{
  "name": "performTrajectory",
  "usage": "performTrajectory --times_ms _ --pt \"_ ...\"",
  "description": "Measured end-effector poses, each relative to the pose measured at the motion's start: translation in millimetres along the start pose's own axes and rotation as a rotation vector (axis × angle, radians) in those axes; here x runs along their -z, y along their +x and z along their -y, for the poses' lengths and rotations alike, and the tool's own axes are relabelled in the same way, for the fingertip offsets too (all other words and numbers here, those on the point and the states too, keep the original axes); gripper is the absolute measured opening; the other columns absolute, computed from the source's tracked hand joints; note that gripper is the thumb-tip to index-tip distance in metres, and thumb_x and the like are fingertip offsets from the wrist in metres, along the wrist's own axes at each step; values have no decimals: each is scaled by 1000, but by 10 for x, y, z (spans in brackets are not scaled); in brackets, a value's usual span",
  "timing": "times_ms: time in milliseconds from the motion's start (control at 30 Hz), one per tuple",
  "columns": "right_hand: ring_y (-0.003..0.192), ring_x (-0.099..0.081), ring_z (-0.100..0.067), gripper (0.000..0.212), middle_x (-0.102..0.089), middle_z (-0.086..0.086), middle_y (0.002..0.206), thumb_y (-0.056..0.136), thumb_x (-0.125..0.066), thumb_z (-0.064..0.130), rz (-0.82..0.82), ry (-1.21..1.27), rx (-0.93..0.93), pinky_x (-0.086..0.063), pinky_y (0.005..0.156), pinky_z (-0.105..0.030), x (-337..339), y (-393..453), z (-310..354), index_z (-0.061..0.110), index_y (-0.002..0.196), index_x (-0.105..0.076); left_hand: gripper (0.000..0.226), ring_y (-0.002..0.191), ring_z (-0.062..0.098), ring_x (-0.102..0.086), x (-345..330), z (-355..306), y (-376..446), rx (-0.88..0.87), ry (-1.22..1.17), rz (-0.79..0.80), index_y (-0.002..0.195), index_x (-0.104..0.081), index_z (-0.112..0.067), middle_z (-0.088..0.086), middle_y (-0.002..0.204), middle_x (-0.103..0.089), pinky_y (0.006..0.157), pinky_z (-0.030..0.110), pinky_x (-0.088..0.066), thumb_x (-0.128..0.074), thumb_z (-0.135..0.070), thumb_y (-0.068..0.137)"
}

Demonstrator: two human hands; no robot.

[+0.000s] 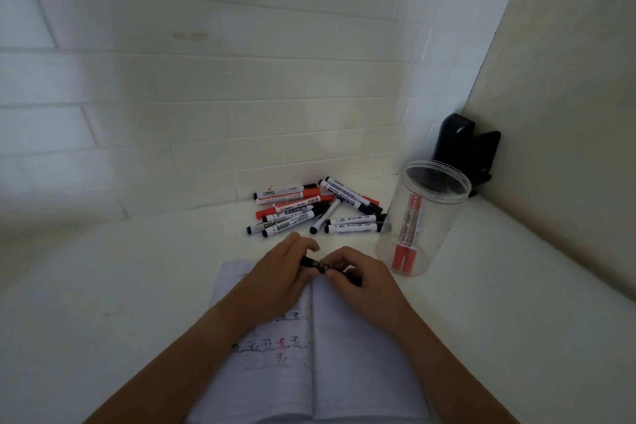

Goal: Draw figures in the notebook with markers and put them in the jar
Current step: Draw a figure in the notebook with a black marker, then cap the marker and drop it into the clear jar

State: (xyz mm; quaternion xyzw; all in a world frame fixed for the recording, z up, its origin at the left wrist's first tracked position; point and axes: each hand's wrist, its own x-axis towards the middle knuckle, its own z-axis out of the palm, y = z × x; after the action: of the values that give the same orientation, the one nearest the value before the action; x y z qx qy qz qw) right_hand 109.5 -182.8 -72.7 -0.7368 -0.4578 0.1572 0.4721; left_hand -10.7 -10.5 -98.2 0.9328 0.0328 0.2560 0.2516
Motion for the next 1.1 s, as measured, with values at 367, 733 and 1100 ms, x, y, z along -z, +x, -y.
performTrajectory --times_ms 367,733,1100 --pt "52 -67 -15 10 -73 5 77 95 -72 27 -621 -47 144 -54 50 -26 779 -84 841 18 93 -67 47 99 5 -51 27 54 -33 35 63 -51 129 -55 -27 -14 104 -57 89 32 -47 -47 -59 95" --pt "62 -55 3 14 -55 15 71 98 -66 24 -903 -401 180 -43 58 -11 1391 93 1160 14 95 -55 34 98 3 -51 -8 109 -16 -23 127 -29 109 -68 -28 -16 104 -59 87 27 -43 -52 -54 93" --pt "67 -62 -20 40 -63 -2 72 94 -64 52 -445 -739 -134 -43 56 -26 1281 406 958 14 80 -64 42 104 6 -59 94 71 -16 -48 112 96 121 -62 -25 -11 119 -61 92 35 -51 -54 -56 93"
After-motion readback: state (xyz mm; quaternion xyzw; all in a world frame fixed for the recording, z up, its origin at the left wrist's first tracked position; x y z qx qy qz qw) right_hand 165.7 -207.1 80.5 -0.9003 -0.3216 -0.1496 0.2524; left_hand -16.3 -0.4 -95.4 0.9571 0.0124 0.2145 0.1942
